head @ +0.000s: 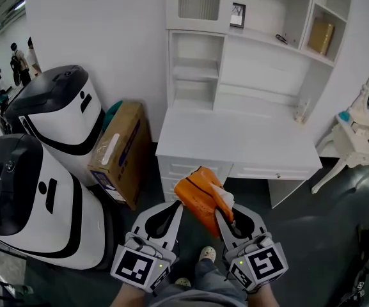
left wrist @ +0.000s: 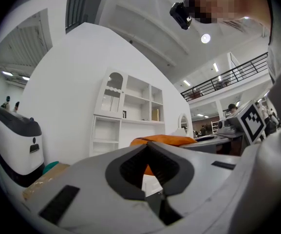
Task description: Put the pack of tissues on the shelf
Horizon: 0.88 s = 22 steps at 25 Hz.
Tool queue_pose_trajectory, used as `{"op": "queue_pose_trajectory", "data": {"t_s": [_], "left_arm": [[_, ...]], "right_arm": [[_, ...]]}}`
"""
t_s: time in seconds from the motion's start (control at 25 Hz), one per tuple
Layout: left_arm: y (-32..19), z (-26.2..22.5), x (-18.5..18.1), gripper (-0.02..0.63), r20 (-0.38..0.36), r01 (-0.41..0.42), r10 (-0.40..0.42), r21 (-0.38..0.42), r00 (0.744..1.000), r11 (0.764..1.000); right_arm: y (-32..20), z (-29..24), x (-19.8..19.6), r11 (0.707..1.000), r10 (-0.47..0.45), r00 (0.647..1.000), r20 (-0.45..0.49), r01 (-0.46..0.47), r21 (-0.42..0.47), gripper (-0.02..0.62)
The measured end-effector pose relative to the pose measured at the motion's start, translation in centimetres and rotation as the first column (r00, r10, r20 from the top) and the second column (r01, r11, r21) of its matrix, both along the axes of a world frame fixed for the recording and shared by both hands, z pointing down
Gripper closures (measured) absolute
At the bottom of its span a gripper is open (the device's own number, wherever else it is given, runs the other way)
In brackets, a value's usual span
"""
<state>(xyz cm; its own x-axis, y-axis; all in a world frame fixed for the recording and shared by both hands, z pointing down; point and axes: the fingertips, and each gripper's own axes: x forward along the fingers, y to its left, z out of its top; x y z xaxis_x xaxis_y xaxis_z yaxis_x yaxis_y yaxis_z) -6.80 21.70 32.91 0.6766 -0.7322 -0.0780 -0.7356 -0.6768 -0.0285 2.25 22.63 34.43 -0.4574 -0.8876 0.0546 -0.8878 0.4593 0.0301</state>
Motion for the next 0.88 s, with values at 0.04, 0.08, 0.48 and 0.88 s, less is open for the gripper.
{"op": "queue_pose_trajectory", "data": {"t_s": [0.04,0.08,0.48,0.88], "left_arm": [[-0.7,-0.1,0.1,0.58,0.0,0.007,-0.007,0.0,1.0,1.0],[-1.5,-0.3,0.3,0.58,-0.001,0.014,-0.014,0.001,1.0,1.0],[-9.4,-1.6,2.6,0.58,-0.023,0.081,-0.081,0.009,0.996,0.997],[-15.3,-2.2,6.8,0.58,-0.031,0.12,-0.12,0.019,0.992,0.993]], "right_arm": [[-0.8,-0.2,0.1,1.0,-0.007,1.0,0.002,0.007,0.002,0.515],[-1.6,-0.4,0.3,1.0,-0.015,1.0,0.004,0.015,0.004,0.515],[-10.0,-1.6,2.7,0.996,-0.087,0.996,-0.009,0.087,0.015,0.515],[-16.3,-1.9,6.7,0.99,-0.137,0.991,0.001,0.137,0.023,0.515]]}}
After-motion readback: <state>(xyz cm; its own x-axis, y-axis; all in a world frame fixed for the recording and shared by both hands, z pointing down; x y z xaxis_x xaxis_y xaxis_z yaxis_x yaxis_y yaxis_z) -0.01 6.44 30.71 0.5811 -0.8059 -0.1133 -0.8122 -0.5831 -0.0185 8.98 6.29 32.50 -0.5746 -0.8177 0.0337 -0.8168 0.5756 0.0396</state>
